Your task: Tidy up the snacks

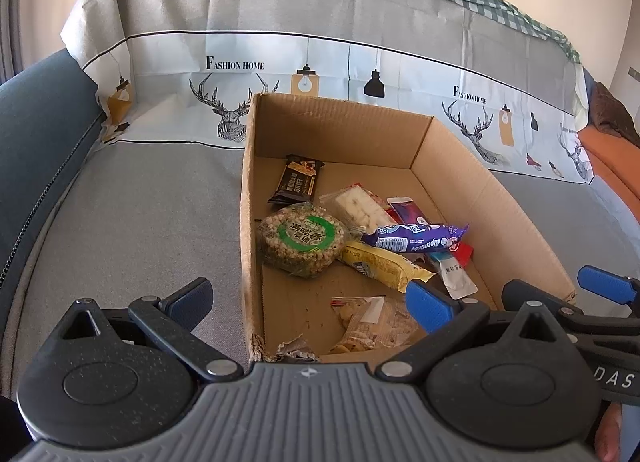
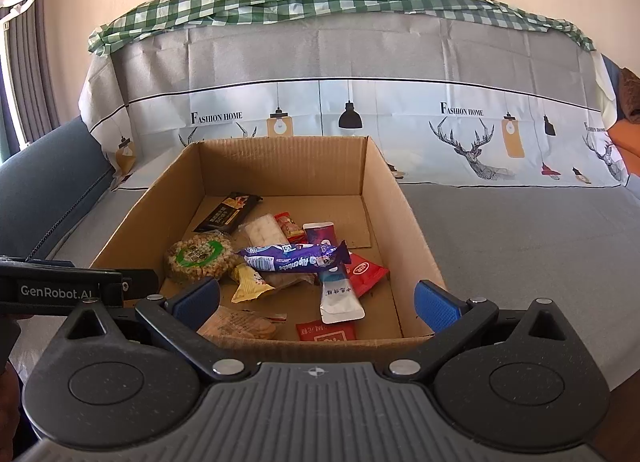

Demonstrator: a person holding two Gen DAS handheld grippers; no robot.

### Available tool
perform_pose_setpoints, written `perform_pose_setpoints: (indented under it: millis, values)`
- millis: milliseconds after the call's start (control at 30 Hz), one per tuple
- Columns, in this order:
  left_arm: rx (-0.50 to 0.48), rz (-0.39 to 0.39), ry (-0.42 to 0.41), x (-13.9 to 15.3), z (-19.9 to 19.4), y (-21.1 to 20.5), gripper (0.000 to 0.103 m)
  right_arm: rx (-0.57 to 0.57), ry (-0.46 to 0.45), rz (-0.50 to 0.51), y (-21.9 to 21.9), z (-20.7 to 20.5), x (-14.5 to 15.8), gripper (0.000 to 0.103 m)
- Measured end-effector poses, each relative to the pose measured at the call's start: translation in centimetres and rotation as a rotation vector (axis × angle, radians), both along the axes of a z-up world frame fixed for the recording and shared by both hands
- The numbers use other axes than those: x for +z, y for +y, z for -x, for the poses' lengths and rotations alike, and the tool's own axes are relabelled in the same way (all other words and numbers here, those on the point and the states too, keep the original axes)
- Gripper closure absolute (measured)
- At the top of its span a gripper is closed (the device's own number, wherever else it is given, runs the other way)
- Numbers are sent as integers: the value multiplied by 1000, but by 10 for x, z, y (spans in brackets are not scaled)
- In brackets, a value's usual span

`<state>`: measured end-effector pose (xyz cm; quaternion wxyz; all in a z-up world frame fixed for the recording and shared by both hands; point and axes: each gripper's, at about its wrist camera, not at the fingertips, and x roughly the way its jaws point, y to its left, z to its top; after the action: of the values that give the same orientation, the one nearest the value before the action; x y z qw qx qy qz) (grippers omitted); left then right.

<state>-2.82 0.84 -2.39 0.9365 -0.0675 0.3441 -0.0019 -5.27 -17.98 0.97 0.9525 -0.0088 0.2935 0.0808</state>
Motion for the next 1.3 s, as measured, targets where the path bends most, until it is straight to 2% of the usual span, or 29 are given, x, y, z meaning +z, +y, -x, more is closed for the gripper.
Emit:
perform_pose_setpoints:
  millis: [900,1300]
  values:
    - [-14,-5,0,-1,1,-1,0,6,-2,8,2,0,0,1]
    - [-20,-18,-6,-2,1,-3,0,-6,2,-19,-3,-2,1,1]
